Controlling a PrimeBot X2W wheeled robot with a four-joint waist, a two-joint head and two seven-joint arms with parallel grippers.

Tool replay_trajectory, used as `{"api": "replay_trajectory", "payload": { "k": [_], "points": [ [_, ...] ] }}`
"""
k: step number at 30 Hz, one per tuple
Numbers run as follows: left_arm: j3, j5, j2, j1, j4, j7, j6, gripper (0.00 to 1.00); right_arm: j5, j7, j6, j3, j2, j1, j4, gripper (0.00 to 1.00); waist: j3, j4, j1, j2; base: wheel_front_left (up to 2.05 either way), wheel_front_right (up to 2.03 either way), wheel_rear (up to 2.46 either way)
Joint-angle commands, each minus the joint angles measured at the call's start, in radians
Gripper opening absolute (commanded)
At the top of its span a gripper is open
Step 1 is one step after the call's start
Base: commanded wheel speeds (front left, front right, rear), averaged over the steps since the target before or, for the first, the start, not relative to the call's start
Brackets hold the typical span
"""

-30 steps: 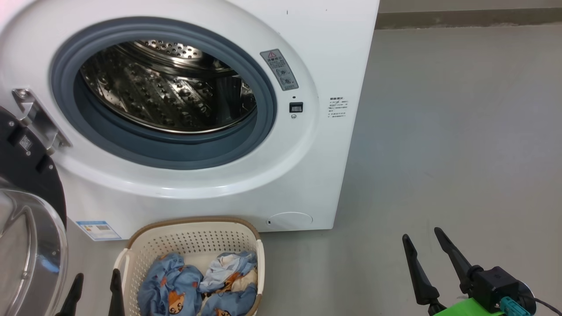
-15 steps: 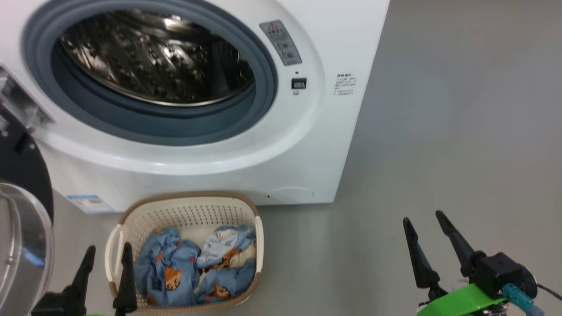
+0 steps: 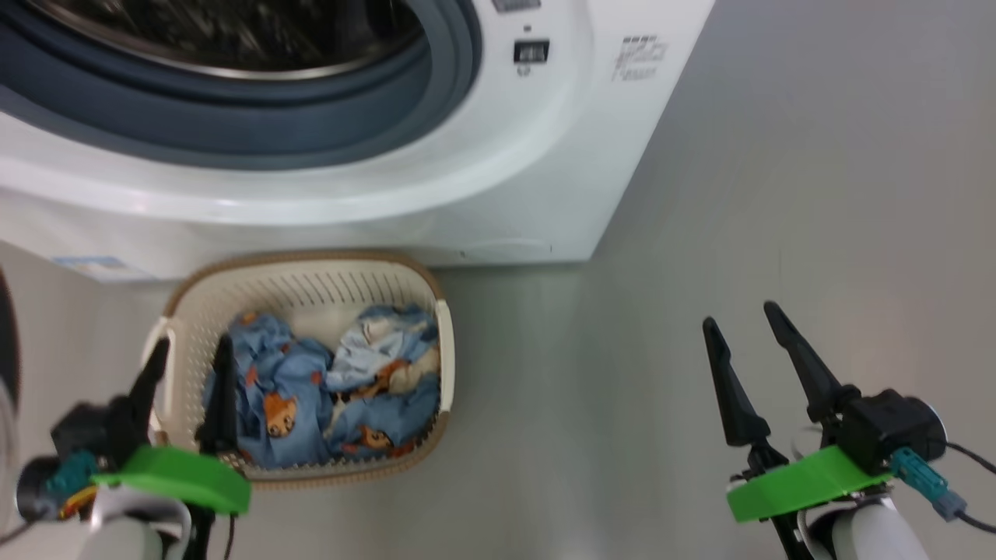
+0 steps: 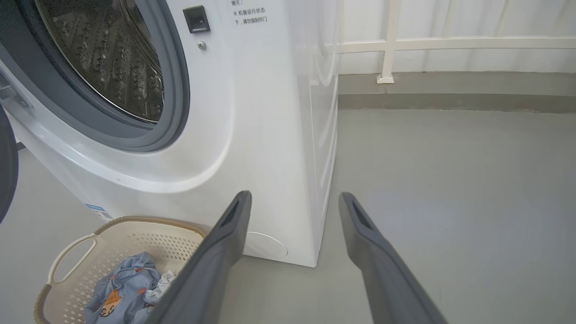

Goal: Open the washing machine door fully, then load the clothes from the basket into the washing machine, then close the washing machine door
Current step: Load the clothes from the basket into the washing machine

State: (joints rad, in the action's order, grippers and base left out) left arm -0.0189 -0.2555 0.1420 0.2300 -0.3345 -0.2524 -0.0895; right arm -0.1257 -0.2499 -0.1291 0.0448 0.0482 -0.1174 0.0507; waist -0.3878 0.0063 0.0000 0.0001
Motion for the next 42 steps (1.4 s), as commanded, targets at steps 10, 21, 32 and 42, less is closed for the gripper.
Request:
{"api": "replay_trajectory", "payload": {
  "k": [10,21,32,42],
  "points": [
    [0.010,-0.023,0.094,0.234,-0.238,-0.009,-0.030,1.00,-0.005,-0.012,-0.002,0.050,0.002,-0.094,-0.049,1.00,-0.296,-0.070,0.0000,-0.0001,0.00,0.00,0.00],
    [-0.020,-0.030,0.152,0.362,-0.468,-0.009,-0.039,1.00,-0.023,-0.012,-0.002,0.060,0.002,-0.136,-0.063,1.00,-0.432,-0.104,0.0000,-0.0001,0.00,0.00,0.00],
    [-0.060,-0.052,0.203,0.486,-0.700,-0.006,-0.041,1.00,-0.033,-0.012,-0.002,0.065,0.002,-0.153,-0.077,1.00,-0.513,-0.130,0.0000,-0.0001,0.00,0.00,0.00],
    [-0.084,-0.096,0.222,0.582,-0.803,-0.006,-0.041,1.00,-0.031,-0.012,-0.002,0.066,0.002,-0.145,-0.086,1.00,-0.549,-0.138,0.0000,-0.0001,0.00,0.00,0.00]
  ]
}}
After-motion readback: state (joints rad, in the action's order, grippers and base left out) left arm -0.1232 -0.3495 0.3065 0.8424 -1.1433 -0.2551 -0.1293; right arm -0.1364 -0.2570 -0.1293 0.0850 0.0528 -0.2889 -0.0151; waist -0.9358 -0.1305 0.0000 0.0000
